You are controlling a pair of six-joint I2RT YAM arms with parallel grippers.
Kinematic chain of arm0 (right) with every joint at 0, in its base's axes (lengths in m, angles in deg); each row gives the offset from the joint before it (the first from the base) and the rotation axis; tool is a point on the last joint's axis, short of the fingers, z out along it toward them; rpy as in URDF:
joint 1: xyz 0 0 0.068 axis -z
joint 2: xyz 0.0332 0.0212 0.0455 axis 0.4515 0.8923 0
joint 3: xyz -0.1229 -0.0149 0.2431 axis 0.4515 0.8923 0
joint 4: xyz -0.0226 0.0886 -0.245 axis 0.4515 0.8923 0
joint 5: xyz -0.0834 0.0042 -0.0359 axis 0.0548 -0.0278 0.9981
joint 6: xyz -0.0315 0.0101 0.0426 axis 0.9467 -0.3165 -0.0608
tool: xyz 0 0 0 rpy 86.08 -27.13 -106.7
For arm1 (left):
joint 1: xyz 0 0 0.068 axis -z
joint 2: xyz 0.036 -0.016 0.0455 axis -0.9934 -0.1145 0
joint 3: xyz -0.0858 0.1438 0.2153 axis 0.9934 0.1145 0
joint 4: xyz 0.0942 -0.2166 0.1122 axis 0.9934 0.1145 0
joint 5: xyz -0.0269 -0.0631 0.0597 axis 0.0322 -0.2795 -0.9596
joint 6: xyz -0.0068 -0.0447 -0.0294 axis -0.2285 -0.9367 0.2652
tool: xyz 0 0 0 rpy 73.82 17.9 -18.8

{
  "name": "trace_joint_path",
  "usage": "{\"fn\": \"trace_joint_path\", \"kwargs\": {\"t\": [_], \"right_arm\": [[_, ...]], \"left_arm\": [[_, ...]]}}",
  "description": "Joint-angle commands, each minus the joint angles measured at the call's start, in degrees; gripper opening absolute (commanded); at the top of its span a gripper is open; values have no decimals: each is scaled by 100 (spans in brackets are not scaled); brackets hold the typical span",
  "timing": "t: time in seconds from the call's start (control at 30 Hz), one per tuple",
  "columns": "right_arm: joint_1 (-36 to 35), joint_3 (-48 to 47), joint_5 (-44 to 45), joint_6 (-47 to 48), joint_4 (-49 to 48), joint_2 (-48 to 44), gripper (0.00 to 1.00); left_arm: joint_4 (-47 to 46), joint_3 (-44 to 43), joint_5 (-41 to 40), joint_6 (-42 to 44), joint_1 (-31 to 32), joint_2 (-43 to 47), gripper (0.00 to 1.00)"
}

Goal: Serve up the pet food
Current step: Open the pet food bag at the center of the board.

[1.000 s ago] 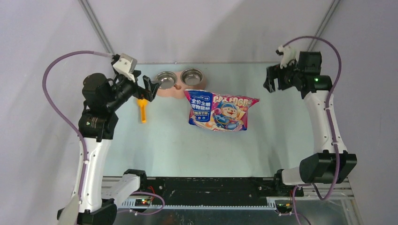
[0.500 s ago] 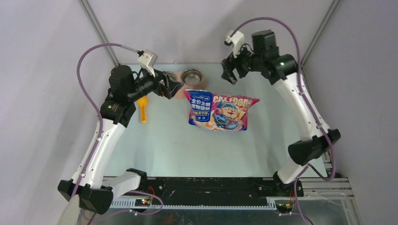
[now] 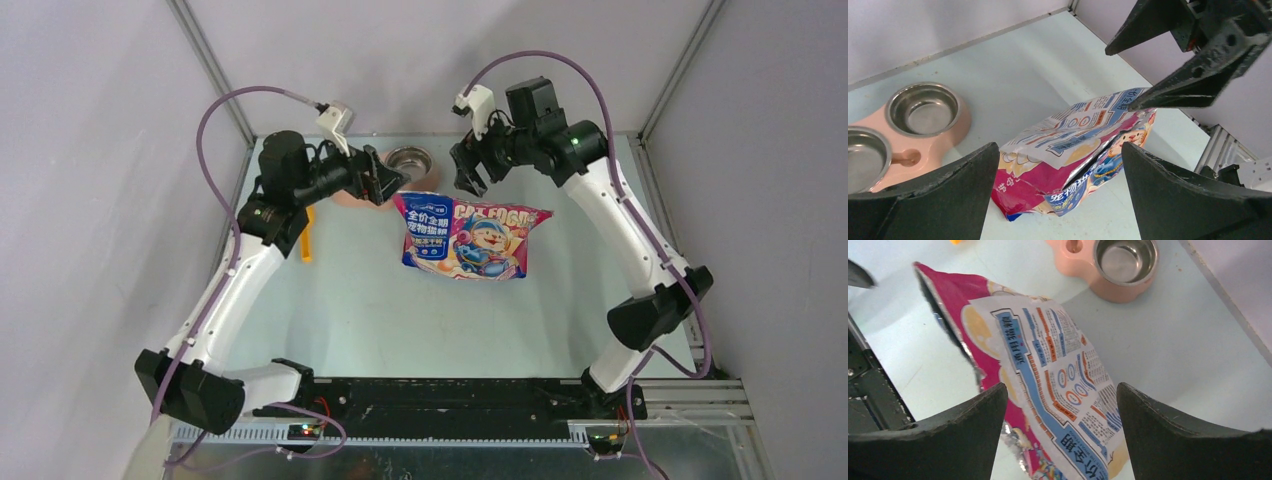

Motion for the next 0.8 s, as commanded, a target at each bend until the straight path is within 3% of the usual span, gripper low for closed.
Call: {"fn": "trace_joint_path", "kwargs": {"t": [0.0, 0.13, 0.27, 0.53, 0.77], "right_arm": [[-76, 131, -51, -338, -608, -461, 83], [-164, -531, -529, -196, -149, -67, 83], [-438, -1053, -422, -172, 131, 445, 83], [-911, -728, 529, -486, -273, 494, 82], [-1067, -241, 698, -579, -511, 203, 82]], "left_arm": [[-32, -221, 220, -30, 79, -29, 100], [345, -292, 270, 473, 78, -30, 100], [252, -60, 576, 640, 83, 113, 100], [-200, 427, 586, 437, 83, 138, 100], [-456, 673, 496, 377, 87, 126, 100]]}}
